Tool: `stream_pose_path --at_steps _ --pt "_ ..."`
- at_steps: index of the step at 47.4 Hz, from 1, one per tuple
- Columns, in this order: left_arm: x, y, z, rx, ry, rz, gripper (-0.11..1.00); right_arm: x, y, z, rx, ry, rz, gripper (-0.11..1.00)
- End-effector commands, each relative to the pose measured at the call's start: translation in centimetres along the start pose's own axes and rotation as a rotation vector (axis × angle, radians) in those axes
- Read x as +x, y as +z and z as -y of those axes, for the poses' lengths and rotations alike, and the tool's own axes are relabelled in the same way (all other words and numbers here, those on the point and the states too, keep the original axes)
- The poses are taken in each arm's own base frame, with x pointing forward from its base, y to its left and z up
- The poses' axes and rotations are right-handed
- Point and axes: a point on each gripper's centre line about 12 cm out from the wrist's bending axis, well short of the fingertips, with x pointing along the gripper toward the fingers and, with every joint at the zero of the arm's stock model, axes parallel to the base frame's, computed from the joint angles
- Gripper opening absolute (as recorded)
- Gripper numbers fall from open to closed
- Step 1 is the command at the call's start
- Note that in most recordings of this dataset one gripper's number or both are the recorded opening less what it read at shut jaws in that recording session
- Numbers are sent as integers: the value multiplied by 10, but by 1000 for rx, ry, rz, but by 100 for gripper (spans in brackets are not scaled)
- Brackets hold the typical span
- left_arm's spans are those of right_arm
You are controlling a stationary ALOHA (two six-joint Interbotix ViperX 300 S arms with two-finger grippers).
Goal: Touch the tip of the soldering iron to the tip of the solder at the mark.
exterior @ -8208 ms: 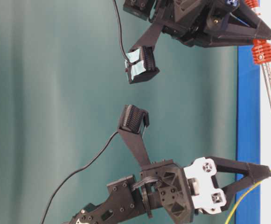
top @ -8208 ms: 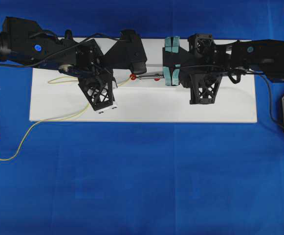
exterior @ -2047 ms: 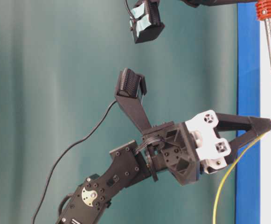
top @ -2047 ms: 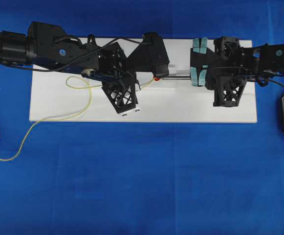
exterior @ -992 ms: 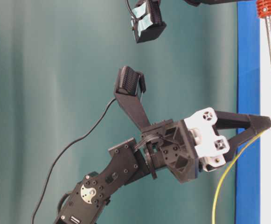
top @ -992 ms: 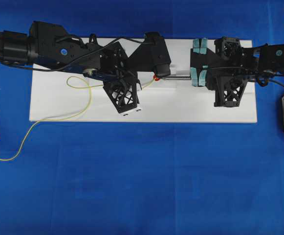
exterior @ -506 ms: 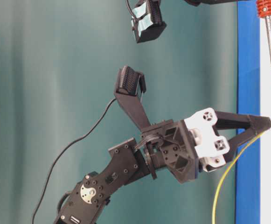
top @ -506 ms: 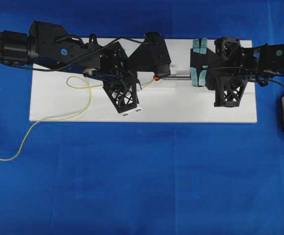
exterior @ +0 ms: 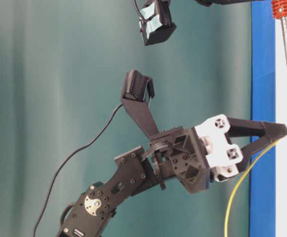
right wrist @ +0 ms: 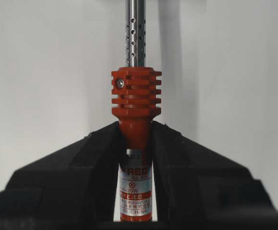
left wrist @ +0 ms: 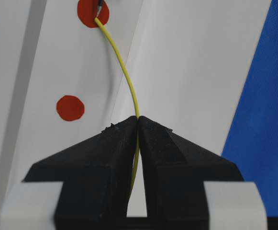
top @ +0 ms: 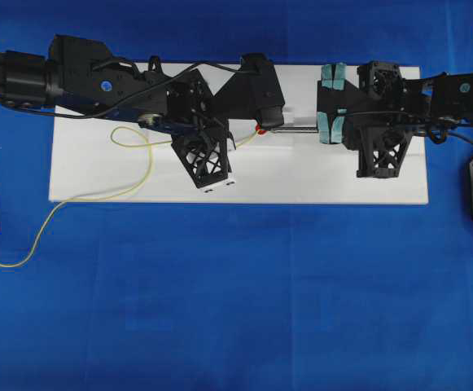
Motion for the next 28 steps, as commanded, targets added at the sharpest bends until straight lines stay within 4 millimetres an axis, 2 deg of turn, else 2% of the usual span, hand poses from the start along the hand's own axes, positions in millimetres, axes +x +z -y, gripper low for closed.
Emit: stream_pose_path --at_steps 1,8,16,21,28 --pt "-32 16 2 6 -12 82 3 -5 10 1 -2 -2 34 6" --pt "-58 12 2 11 -16 108 3 -5 10 1 0 -3 35 6" --pt "-83 -8 -1 0 -19 124 3 -6 11 1 0 -3 38 6" --pt "-88 -23 -4 -10 -21 127 3 -6 11 1 -3 -2 40 6" --pt "-90 -31 -5 -19 -24 144 3 -6 11 1 -2 -2 40 6"
